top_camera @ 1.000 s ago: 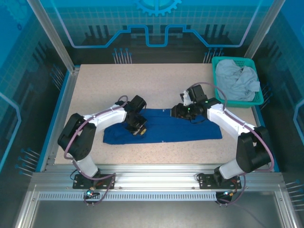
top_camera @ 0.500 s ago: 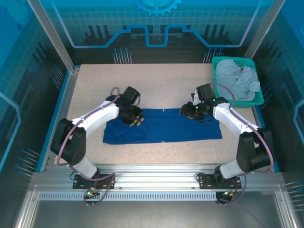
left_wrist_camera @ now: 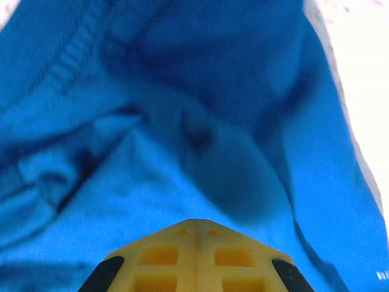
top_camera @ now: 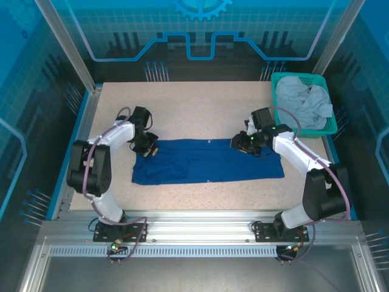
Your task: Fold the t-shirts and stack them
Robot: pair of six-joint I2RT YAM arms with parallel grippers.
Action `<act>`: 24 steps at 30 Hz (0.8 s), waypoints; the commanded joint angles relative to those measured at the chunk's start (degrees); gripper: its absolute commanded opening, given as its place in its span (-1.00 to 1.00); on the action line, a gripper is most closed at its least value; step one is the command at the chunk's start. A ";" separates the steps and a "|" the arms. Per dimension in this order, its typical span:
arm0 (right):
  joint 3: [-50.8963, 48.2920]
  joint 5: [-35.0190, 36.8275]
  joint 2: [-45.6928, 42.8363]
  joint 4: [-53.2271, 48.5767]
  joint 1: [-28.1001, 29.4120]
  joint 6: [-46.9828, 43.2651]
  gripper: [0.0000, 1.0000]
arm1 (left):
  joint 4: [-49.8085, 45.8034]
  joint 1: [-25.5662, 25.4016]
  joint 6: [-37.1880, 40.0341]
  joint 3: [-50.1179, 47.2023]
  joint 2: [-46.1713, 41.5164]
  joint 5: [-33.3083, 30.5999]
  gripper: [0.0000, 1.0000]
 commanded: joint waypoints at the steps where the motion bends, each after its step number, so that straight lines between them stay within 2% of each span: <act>1: 0.87 0.31 1.13 -2.24 -0.99 -1.56 -0.23 | 0.17 0.62 4.57 6.91 6.81 -1.86 -0.93; 3: 1.22 0.79 1.38 -3.03 -1.24 -1.83 -0.23 | -1.99 0.97 6.23 10.69 11.14 -2.83 -0.94; 6: 1.32 1.52 1.73 -3.95 -1.78 -2.13 -0.23 | -1.26 1.32 6.79 12.03 13.03 -3.84 -0.95; 10: 1.53 4.24 3.78 -6.25 -3.83 -2.42 -0.24 | -5.11 1.51 6.28 15.27 15.11 -4.30 -0.95; 12: 1.64 4.78 4.72 -6.73 -5.48 -2.59 -0.24 | -6.37 1.43 5.59 15.90 14.04 -4.58 -0.89; 14: 2.61 6.27 5.41 -7.80 -6.69 -3.66 -0.24 | -7.01 1.04 4.60 15.43 10.84 -6.11 -0.71; 17: 5.13 9.74 7.10 -10.44 -7.91 -5.85 -0.24 | -6.22 -0.57 1.79 12.55 4.13 -8.10 -0.63; 21: 8.59 12.73 11.94 -14.28 -10.12 -7.63 -0.24 | -3.23 -3.85 -4.20 7.17 0.41 -3.56 -0.60; 24: 10.71 14.10 15.65 -16.61 -11.70 -7.73 -0.24 | 2.63 -5.23 -10.27 1.86 0.13 1.13 -0.62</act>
